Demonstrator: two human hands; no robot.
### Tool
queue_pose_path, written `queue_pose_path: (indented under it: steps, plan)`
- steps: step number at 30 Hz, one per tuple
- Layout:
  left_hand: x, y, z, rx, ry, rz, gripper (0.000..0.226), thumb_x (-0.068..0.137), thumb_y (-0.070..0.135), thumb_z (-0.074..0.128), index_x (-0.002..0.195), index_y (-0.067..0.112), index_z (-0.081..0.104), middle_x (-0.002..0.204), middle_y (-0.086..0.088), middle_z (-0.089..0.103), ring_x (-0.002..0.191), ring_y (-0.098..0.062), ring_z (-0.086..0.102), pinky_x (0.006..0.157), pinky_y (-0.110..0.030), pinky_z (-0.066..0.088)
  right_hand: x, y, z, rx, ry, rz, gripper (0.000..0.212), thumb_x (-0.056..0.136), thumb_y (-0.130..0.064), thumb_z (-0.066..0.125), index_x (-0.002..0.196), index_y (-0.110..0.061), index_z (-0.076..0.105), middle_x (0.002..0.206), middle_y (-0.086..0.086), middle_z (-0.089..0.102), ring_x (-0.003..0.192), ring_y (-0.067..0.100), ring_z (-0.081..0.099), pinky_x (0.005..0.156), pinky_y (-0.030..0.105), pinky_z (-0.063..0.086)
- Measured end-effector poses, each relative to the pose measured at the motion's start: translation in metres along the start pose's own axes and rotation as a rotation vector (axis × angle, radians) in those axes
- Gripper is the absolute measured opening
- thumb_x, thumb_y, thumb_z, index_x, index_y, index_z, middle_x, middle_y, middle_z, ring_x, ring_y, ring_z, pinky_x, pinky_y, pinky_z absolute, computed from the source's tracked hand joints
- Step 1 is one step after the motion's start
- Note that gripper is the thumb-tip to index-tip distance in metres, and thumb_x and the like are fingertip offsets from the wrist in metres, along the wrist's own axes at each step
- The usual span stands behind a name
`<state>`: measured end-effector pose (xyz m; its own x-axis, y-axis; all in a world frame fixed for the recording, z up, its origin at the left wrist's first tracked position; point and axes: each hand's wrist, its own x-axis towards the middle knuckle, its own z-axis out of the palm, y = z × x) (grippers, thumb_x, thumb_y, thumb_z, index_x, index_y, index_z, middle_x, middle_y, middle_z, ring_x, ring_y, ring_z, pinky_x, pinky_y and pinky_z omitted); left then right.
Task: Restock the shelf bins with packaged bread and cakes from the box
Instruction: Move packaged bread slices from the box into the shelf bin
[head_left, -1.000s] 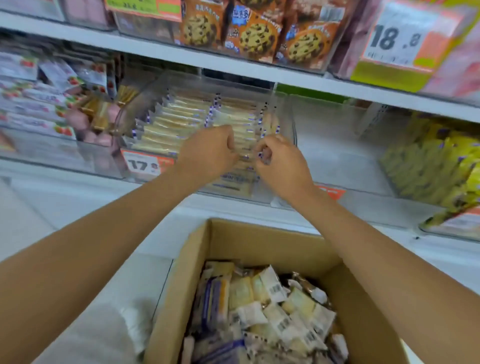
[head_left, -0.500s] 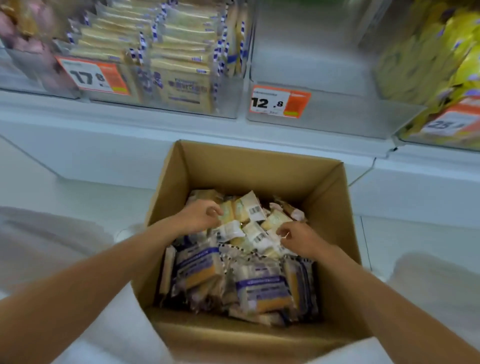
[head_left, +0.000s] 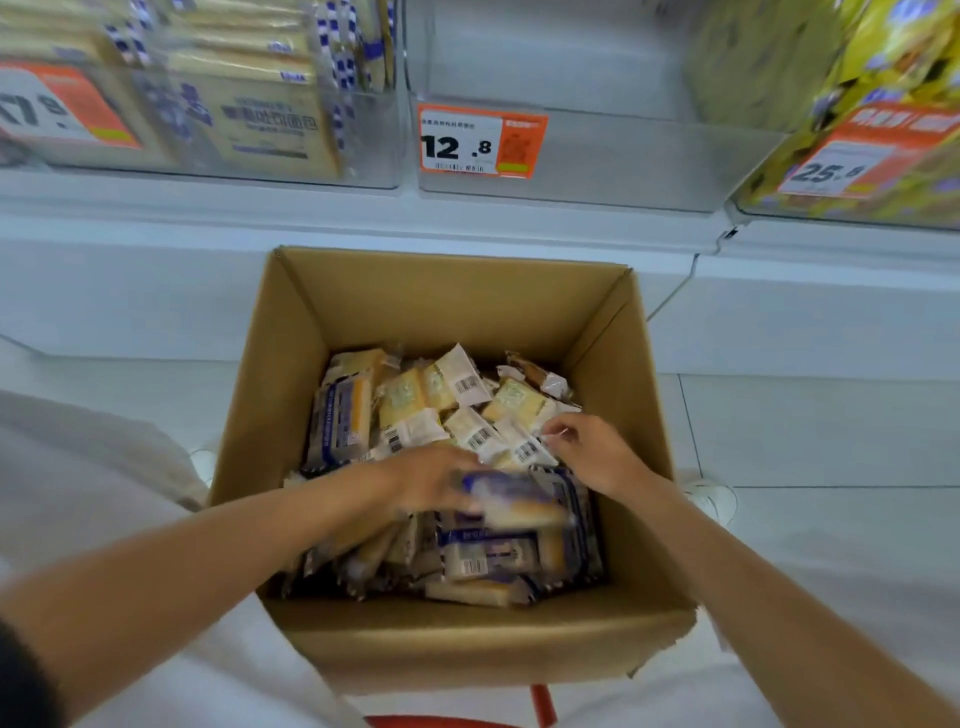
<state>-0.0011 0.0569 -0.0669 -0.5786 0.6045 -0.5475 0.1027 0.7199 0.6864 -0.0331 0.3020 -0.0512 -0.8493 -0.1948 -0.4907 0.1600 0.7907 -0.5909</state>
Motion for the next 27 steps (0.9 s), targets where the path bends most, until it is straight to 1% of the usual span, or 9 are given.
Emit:
queue_pose_path:
  steps: [2, 3, 7, 9, 13, 17, 20, 24, 27]
  plan:
    - [0.0, 0.007, -0.02, -0.318, 0.105, -0.158, 0.048, 0.093, 0.061, 0.048, 0.087, 0.015, 0.062, 0.105, -0.005, 0.058, 0.096, -0.022, 0.058, 0.086, -0.031, 0.045, -0.001, -0.011, -0.005, 0.209, 0.028, 0.017, 0.022, 0.101, -0.03, 0.05, 0.097, -0.02, 0.069, 0.097, -0.005, 0.069, 0.095, 0.014, 0.063, 0.081, 0.028, 0.046]
    - [-0.002, 0.01, -0.03, -0.472, 0.133, -0.224, 0.057, 0.092, 0.064, 0.042, 0.086, 0.011, 0.061, 0.101, -0.004, 0.059, 0.09, -0.019, 0.061, 0.082, -0.027, 0.048, -0.001, -0.018, -0.009, 0.339, 0.022, 0.04, 0.026, 0.101, -0.033, 0.048, 0.099, -0.021, 0.071, 0.098, -0.006, 0.069, 0.095, 0.011, 0.062, 0.083, 0.027, 0.045]
    - [-0.009, 0.014, -0.048, -1.025, 0.11, -0.238, 0.07, 0.086, 0.068, 0.043, 0.132, 0.018, 0.056, 0.118, -0.002, 0.068, 0.113, -0.026, 0.066, 0.085, -0.028, 0.057, -0.002, -0.037, -0.017, 0.502, 0.042, 0.005, 0.013, 0.095, -0.019, 0.061, 0.106, -0.018, 0.069, 0.105, 0.001, 0.07, 0.092, 0.01, 0.065, 0.072, 0.015, 0.05]
    - [-0.012, 0.02, -0.05, -1.087, 0.15, -0.222, 0.057, 0.085, 0.055, 0.055, 0.127, 0.015, 0.058, 0.116, -0.007, 0.072, 0.108, -0.024, 0.069, 0.087, -0.031, 0.057, -0.003, -0.043, -0.018, 0.539, 0.087, -0.024, 0.016, 0.092, -0.013, 0.065, 0.108, -0.012, 0.069, 0.105, 0.005, 0.071, 0.093, 0.015, 0.067, 0.072, 0.018, 0.054]
    - [-0.014, 0.014, -0.052, -1.077, 0.322, -0.242, 0.041, 0.086, 0.016, 0.073, 0.122, 0.006, 0.057, 0.114, -0.013, 0.072, 0.099, -0.022, 0.072, 0.088, -0.033, 0.059, -0.002, -0.031, -0.016, 0.415, 0.04, 0.117, 0.052, 0.092, -0.032, 0.065, 0.139, -0.015, 0.05, 0.132, 0.002, 0.058, 0.119, 0.021, 0.057, 0.102, 0.041, 0.048]
    - [-0.017, -0.009, -0.052, -1.074, 0.486, -0.297, 0.039, 0.084, 0.015, 0.076, 0.118, 0.009, 0.058, 0.113, -0.011, 0.072, 0.097, -0.022, 0.073, 0.082, -0.031, 0.06, -0.015, 0.006, 0.02, 0.068, -0.305, 0.311, 0.066, 0.085, -0.047, 0.069, 0.142, -0.025, 0.045, 0.14, -0.002, 0.052, 0.128, 0.02, 0.049, 0.107, 0.039, 0.043]
    - [-0.021, -0.019, -0.049, -1.094, 0.532, -0.294, 0.042, 0.085, 0.016, 0.076, 0.122, 0.012, 0.057, 0.113, -0.01, 0.072, 0.095, -0.021, 0.073, 0.078, -0.029, 0.061, -0.012, 0.016, 0.053, -0.015, -0.255, 0.308, 0.091, 0.082, -0.036, 0.076, 0.153, -0.022, 0.021, 0.153, 0.001, 0.035, 0.139, 0.024, 0.037, 0.107, 0.036, 0.041]
    - [-0.029, -0.021, -0.05, -1.135, 0.655, -0.303, 0.034, 0.088, 0.015, 0.072, 0.119, 0.014, 0.058, 0.114, -0.009, 0.07, 0.098, -0.023, 0.071, 0.074, -0.029, 0.061, 0.006, -0.024, 0.031, 0.173, 0.031, 0.244, 0.053, 0.089, -0.018, 0.064, 0.136, -0.012, 0.039, 0.111, 0.002, 0.06, 0.095, 0.017, 0.062, 0.076, 0.032, 0.053]
    - [-0.032, -0.019, -0.057, -1.137, 0.781, -0.312, 0.03, 0.093, 0.016, 0.067, 0.121, 0.016, 0.056, 0.114, -0.008, 0.069, 0.097, -0.023, 0.07, 0.077, -0.033, 0.06, 0.018, -0.057, -0.012, 0.445, 0.064, 0.151, 0.029, 0.087, -0.004, 0.053, 0.115, -0.006, 0.06, 0.106, 0.017, 0.069, 0.094, 0.029, 0.068, 0.075, 0.045, 0.058]
